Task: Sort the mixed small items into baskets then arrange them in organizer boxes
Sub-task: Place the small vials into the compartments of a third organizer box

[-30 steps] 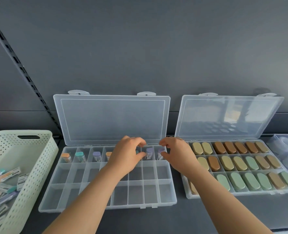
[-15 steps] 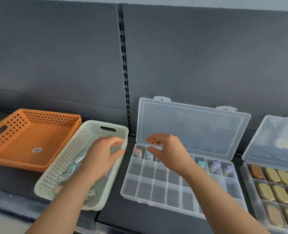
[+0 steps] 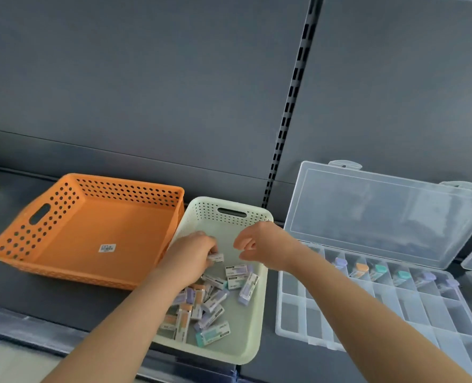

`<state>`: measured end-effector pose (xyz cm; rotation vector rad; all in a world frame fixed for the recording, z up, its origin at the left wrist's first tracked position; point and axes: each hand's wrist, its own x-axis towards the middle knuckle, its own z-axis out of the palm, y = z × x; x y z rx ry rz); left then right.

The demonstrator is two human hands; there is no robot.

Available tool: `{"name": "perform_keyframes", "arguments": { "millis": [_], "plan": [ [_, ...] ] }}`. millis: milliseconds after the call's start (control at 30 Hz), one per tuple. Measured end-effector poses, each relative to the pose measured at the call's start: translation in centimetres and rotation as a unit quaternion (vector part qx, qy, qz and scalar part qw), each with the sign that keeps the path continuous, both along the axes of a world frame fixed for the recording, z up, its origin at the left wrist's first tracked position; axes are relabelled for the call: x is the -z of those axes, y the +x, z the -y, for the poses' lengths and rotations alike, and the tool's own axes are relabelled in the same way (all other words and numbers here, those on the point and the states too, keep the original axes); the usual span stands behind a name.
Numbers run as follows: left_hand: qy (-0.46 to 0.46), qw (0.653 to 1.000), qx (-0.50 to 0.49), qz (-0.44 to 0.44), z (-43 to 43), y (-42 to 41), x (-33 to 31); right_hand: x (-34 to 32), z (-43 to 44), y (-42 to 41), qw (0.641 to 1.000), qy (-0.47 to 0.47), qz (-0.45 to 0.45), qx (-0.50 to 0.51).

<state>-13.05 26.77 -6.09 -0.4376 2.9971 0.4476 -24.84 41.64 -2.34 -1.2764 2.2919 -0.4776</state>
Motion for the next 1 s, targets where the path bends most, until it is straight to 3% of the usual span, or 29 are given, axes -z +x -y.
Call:
{"name": "perform_keyframes", "arguments": {
  "millis": [200,400,467,567,700,767,833,1000],
  "plan": [
    [0.184,0.974,-0.08,-0.109,1.5,4.1,-2.5,2.0,2.9,0.8,0.974,0.17,-0.121,-0.092],
    [0.294,0.93,-0.134,-0.173,1.8,6.5,-3.2,3.8,3.6,0.5,0.953,0.217,-0.173,-0.12],
    [0.324,0.915,-0.154,-0.186,1.5,6.7,-3.2,3.1,3.2,0.6,0.968,0.18,-0.139,-0.105],
    [0.369,0.882,-0.189,-0.222,0.3,6.5,-3.6,0.6,1.7,0.8,0.998,0.04,-0.029,-0.025],
    [0.422,0.854,-0.172,-0.25,-2.7,4.3,-4.8,-2.3,-3.5,0.6,0.975,-0.156,0.086,0.134],
    [0.438,0.857,-0.122,-0.245,-4.9,2.6,-5.2,-3.2,-6.8,0.3,0.951,-0.203,0.126,0.198],
    [0.412,0.881,-0.065,-0.221,-7.2,0.8,-4.9,-3.7,-9.9,-0.1,0.938,-0.206,0.143,0.239],
    [0.196,0.965,0.058,-0.162,-11.4,-3.2,-2.7,-2.2,-15.3,-1.1,0.942,-0.156,0.067,0.288]
  ]
}}
